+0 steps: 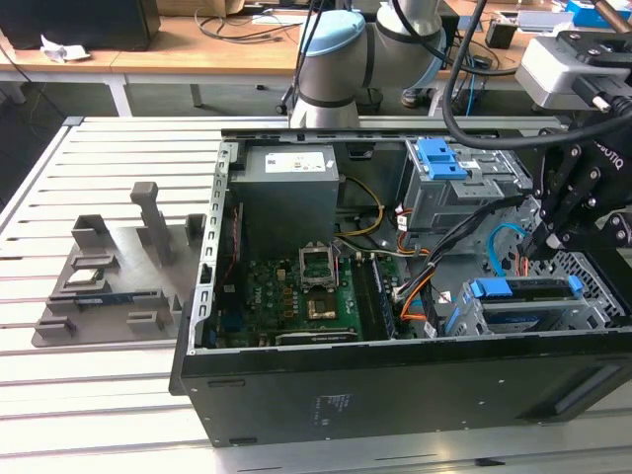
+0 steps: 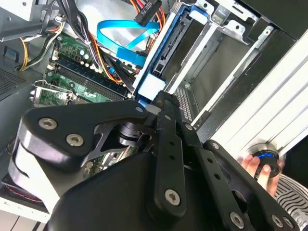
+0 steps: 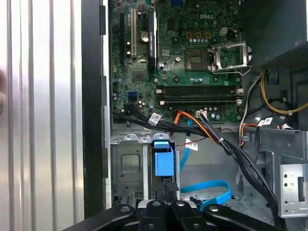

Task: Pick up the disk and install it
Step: 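Insert the first disk wire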

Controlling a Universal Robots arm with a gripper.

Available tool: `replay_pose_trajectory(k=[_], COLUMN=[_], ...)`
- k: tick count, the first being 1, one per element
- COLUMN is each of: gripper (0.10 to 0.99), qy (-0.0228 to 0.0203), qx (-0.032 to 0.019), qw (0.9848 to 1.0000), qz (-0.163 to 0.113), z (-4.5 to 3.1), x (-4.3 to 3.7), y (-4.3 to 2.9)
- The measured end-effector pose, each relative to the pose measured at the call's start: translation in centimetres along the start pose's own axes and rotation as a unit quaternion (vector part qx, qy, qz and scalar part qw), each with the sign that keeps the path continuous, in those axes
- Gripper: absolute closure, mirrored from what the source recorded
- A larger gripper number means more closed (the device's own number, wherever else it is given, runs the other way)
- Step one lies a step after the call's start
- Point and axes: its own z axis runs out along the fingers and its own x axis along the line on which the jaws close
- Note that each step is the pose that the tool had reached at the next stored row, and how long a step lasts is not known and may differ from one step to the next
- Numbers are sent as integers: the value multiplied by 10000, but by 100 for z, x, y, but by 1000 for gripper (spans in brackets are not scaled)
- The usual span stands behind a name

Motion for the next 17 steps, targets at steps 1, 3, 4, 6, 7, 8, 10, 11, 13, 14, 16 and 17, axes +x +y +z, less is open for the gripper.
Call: replay_pose_trajectory(k=[1, 3, 4, 6, 7, 8, 10, 11, 13, 14, 16, 17], gripper=[980, 980, 980, 980, 980, 980, 980, 980, 980, 980, 980, 980], qy=[0, 1, 1, 1, 2, 2, 10, 14, 34, 41, 44, 45], qx=[0, -1, -3, -7, -12, -19, -26, -28, -34, -35, -37, -37], qw=[10000, 10000, 10000, 10000, 10000, 10000, 10000, 10000, 10000, 10000, 10000, 10000], qz=[0, -1, 0, 0, 0, 0, 0, 1, 2, 2, 2, 2], z=[0, 0, -3, -4, -3, 8, 28, 42, 108, 129, 165, 188], x=[0, -3, -21, -43, -67, -97, -139, -160, -296, -359, -400, -413], y=[0, -25, -120, -209, -284, -352, -416, -439, -514, -529, -549, -557])
